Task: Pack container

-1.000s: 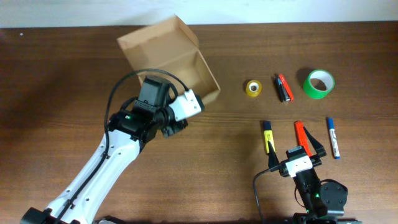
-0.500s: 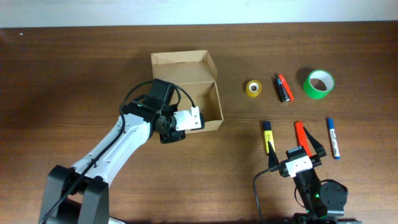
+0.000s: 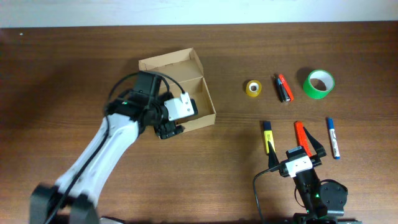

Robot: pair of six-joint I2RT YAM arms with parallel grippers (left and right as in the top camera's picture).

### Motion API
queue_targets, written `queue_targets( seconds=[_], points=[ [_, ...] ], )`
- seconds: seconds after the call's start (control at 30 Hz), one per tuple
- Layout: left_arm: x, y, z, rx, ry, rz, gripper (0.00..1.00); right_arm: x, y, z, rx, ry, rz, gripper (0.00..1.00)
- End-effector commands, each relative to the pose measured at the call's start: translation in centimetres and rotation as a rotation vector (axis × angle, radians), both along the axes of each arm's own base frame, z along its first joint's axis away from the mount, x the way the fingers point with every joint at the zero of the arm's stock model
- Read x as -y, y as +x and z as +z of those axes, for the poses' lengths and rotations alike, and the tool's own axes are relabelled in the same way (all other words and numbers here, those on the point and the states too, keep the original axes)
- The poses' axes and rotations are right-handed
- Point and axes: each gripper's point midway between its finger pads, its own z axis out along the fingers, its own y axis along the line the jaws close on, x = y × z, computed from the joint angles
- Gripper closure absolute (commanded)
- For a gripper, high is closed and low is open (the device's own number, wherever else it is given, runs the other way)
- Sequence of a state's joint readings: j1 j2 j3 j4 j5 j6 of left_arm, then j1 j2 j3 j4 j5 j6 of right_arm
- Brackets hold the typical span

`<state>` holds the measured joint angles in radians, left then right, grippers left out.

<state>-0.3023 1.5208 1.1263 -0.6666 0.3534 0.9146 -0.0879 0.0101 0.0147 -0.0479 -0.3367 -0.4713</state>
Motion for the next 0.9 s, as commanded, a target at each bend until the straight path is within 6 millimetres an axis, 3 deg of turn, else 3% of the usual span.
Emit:
queue_targets(
  seconds=[0.0,0.1,0.17,0.23,0.3,0.43,0.53,0.57,0.67,0.87],
  points=[
    [0.5,0.0,7.7,0.094,-0.166,0.128,0.13,0.1,0.0,-0.3,-0.003,0.004,-0.006,0.01],
    [-2.1,-0.8,11.5,0.151,-0.198,0.35,0.13,0.1,0.0,-0.3,-0.003,0.004,-0.006,0.01],
    [-5.5,-0.6,11.5,0.109,-0.205,0.679,0.13,0.1,0.0,-0.3,-0.003,0.004,-0.006,0.01],
    [-7.9,-0.7,9.6,0.008,-0.233,0.991,0.13,0.1,0.0,-0.3,-0.003,0.004,-0.006,0.01],
    [-7.9,-0.6,7.2,-0.116,-0.262,1.146,0.13,0.1,0.0,-0.3,-0.003,0.004,-0.006,0.01],
    [-8.7,0.4,-0.2,-0.287,-0.138,1.386,0.17,0.1,0.0,-0.3,-0.003,0.004,-0.006,0.01],
    [-9.0,0.3,-3.9,-0.358,-0.066,1.493,0.19,0.1,0.0,-0.3,-0.003,0.004,-0.006,0.01],
    [-9.0,0.4,-4.7,-0.368,-0.042,1.496,0.23,0.1,0.0,-0.3,-0.003,0.004,-0.006,0.01],
    [-9.3,0.9,-6.0,-0.361,-0.013,1.508,0.6,0.1,0.0,-0.3,-0.003,0.004,-0.006,0.01],
    [-9.4,1.5,-5.9,-0.335,-0.027,1.506,0.92,0.1,0.0,-0.3,-0.003,0.004,-0.006,0.01]
  ],
)
